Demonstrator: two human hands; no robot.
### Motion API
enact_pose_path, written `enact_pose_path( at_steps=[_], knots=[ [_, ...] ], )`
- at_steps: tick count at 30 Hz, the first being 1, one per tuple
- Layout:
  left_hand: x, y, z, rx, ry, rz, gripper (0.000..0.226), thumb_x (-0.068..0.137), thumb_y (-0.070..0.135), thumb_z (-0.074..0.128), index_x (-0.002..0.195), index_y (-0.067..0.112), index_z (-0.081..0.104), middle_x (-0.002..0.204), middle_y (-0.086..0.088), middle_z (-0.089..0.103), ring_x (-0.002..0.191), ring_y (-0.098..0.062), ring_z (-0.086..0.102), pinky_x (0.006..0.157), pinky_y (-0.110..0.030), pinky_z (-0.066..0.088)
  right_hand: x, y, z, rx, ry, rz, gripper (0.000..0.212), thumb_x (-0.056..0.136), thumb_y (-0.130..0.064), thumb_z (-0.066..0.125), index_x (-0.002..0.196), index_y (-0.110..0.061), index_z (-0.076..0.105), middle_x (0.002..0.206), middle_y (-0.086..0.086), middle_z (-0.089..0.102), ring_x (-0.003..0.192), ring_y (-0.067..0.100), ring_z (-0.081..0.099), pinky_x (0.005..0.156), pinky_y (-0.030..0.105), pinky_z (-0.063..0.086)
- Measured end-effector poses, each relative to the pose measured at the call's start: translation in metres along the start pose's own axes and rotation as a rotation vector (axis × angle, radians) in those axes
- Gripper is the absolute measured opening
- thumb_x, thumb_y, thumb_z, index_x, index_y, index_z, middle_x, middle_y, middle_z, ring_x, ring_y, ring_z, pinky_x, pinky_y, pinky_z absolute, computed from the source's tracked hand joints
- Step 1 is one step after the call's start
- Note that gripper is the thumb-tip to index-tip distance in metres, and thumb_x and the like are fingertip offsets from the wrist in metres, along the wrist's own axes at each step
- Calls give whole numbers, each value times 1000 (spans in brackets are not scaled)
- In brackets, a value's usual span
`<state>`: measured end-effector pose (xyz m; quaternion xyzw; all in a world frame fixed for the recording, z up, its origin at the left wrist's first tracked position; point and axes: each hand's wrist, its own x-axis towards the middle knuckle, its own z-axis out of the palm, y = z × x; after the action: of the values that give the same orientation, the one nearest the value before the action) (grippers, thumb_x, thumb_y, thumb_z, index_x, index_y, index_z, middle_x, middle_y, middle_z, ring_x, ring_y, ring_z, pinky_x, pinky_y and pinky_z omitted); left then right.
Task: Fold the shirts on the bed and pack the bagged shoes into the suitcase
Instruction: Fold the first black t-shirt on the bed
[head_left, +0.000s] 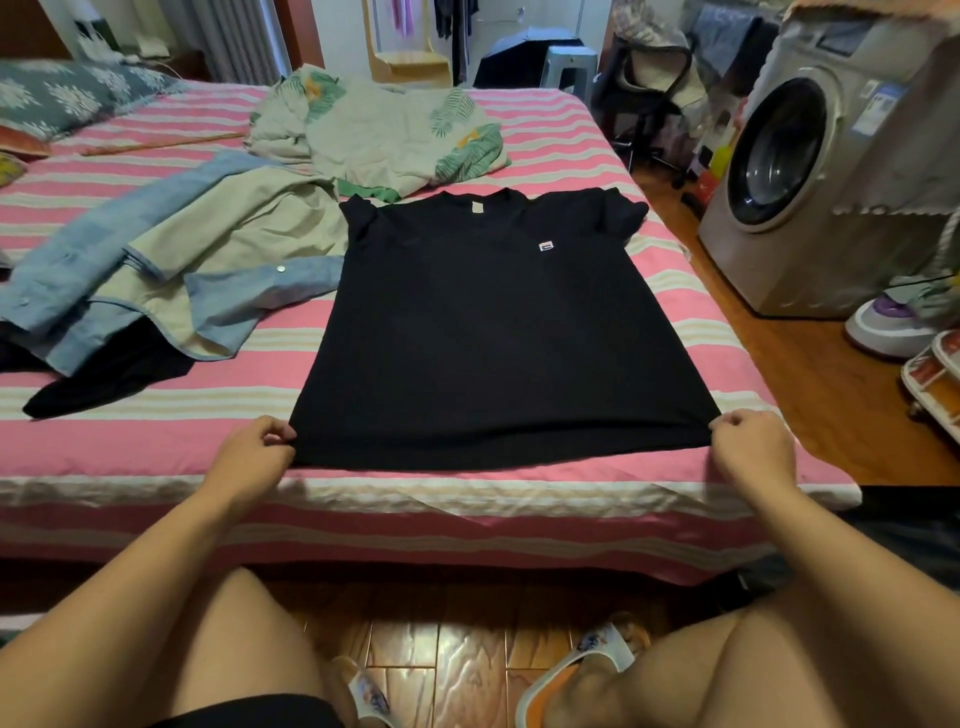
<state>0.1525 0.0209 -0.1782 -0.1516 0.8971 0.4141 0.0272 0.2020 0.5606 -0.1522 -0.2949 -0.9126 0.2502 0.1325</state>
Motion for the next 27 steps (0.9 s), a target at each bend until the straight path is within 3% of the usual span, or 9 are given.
enact_pose_path(
  at_steps=[4,7,9,13,16,18,21,24,27],
  knots=[
    [4,12,6,54,94,-136,29,98,28,62,116,8,50,102,-13,61,88,-34,62,73,-44,48,14,-9,-1,14,-81,65,25,96,-22,60,98,1,68,97,18,68,85,38,59,71,35,41],
    [4,20,16,133,99,-105,29,100,29,61,97,1,56,90,-18,62,78,-33,55,66,-39,38,19,-9,0,-18,-191,105,28,96,-28,65,93,0,66,87,17,67,78,34,58,67,35,42],
    [6,21,15,-55,127,-124,32,103,30,56,85,3,54,75,-14,56,65,-28,48,58,-38,34,21,-11,-5,134,-235,201,26,96,-27,65,95,-1,62,86,14,65,76,31,57,65,35,41],
    [6,27,4,-736,24,-352,27,101,33,54,88,10,60,65,-8,52,56,-22,47,51,-33,41,23,-26,-18,968,-378,557,11,100,-17,57,104,-8,63,95,9,66,88,23,64,69,41,61],
    [24,47,0,-648,-185,-433,20,100,26,60,95,7,63,91,-18,62,82,-31,60,77,-49,59,46,-48,-11,794,-615,640,11,97,-12,52,104,-9,60,99,17,65,89,27,65,62,50,61],
    [49,75,-18,-763,-112,-408,12,102,16,55,92,10,59,95,-15,63,81,-25,66,71,-44,64,66,-74,-18,796,-523,562,11,93,-11,52,102,-8,59,98,22,65,78,28,70,57,50,62],
    [84,119,-57,-1036,203,-355,30,102,2,40,86,22,54,80,0,57,42,-5,55,36,-18,47,95,-108,-42,1181,-94,579,16,95,4,41,96,-9,49,93,15,58,70,26,63,56,40,61],
    [68,125,-62,-820,225,-315,32,101,-3,39,83,21,50,77,-2,53,28,-2,48,30,-15,39,97,-96,-45,1118,8,637,38,88,15,37,117,-5,51,105,17,58,79,30,63,45,45,58],
    [36,118,-57,-719,235,-241,25,101,7,57,79,16,48,73,-11,50,28,-5,51,30,-19,43,92,-75,-41,1023,16,633,38,86,12,43,119,-4,54,117,18,61,80,30,64,69,50,60]
  ],
)
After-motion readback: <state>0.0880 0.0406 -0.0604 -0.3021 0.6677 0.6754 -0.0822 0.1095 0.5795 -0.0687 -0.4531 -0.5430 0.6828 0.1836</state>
